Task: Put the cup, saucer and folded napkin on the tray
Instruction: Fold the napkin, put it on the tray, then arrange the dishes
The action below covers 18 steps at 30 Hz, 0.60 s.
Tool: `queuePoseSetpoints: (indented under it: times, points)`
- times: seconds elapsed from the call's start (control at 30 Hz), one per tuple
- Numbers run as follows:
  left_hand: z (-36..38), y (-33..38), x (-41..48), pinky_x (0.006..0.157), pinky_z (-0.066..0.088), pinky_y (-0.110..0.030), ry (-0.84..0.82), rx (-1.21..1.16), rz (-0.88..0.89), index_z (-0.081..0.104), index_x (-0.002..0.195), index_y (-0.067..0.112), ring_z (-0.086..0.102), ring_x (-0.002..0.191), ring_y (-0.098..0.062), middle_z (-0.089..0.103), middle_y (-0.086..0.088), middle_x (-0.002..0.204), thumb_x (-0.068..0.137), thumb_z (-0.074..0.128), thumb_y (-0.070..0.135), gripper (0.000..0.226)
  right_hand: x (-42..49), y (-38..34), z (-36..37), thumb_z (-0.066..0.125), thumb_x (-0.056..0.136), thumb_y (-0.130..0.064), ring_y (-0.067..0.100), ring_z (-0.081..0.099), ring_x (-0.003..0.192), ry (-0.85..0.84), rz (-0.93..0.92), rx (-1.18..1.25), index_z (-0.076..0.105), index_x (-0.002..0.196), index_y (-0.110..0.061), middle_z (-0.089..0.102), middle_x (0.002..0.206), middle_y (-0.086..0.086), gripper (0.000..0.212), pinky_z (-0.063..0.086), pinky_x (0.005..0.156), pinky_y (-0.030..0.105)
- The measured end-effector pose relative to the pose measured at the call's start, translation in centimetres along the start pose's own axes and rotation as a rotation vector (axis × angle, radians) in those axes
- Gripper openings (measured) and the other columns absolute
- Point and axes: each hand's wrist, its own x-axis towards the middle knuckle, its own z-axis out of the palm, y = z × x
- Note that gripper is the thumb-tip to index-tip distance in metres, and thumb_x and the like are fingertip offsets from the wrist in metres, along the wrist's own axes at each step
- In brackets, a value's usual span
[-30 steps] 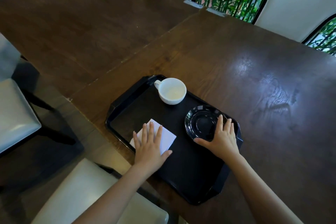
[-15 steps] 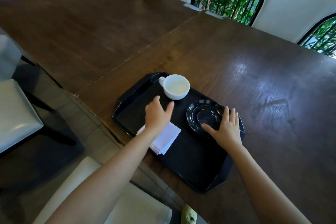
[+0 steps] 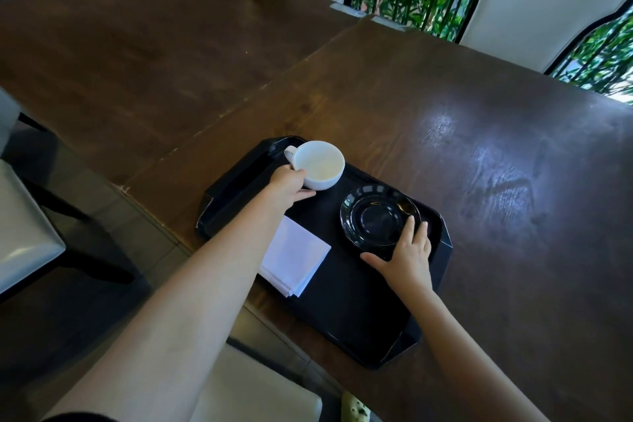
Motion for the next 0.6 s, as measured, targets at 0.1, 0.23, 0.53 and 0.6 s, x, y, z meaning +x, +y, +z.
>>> queuePoseSetpoints:
  times: [0.1, 0.23, 0.53, 0.6]
  points:
    - [-0.1, 0.0, -0.2, 0.091, 0.053, -0.047, 0.011, 0.017, -0.009, 0.039, 0.136, 0.004, 0.052, 0.119, -0.038, 0.042, -0.02, 0.139, 0.095, 0.042, 0.002, 0.041, -0.1, 0.1, 0.0, 0.075, 0.069, -0.048, 0.035, 0.004, 0.146, 0.015, 0.004, 0.007, -0.002, 0.15, -0.011, -0.002, 0.159, 0.016, 0.117, 0.025, 0.114, 0.045]
    - [-0.2, -0.6, -0.6, 0.09, 0.054, -0.045, 0.024, 0.021, -0.014, 0.04, 0.135, 0.003, 0.054, 0.117, -0.037, 0.044, -0.02, 0.137, 0.095, 0.042, 0.002, 0.04, -0.3, 0.2, 0.0, 0.076, 0.07, -0.046, 0.034, 0.005, 0.146, 0.027, 0.01, 0.024, 0.001, 0.15, -0.009, 0.001, 0.159, 0.016, 0.116, 0.023, 0.115, 0.045]
    - [-0.8, -1.2, -3.1, 0.094, 0.051, -0.039, 0.108, 0.359, 0.123, 0.034, 0.141, 0.009, 0.058, 0.114, -0.03, 0.046, -0.015, 0.14, 0.096, 0.045, 0.024, 0.049, -1.3, 0.4, -0.1, 0.074, 0.072, -0.047, 0.032, 0.005, 0.146, 0.03, 0.008, 0.023, -0.002, 0.149, -0.009, -0.001, 0.159, 0.014, 0.114, 0.026, 0.114, 0.043]
    - [-1.8, -3.3, -5.1, 0.104, 0.041, -0.041, 0.207, 0.748, 0.357, 0.026, 0.145, 0.013, 0.046, 0.129, -0.03, 0.041, -0.014, 0.146, 0.096, 0.043, 0.035, 0.056, -1.3, 0.4, -0.2, 0.073, 0.072, -0.048, 0.032, 0.004, 0.147, 0.026, 0.007, 0.019, -0.003, 0.149, -0.01, -0.003, 0.159, 0.013, 0.115, 0.026, 0.114, 0.043]
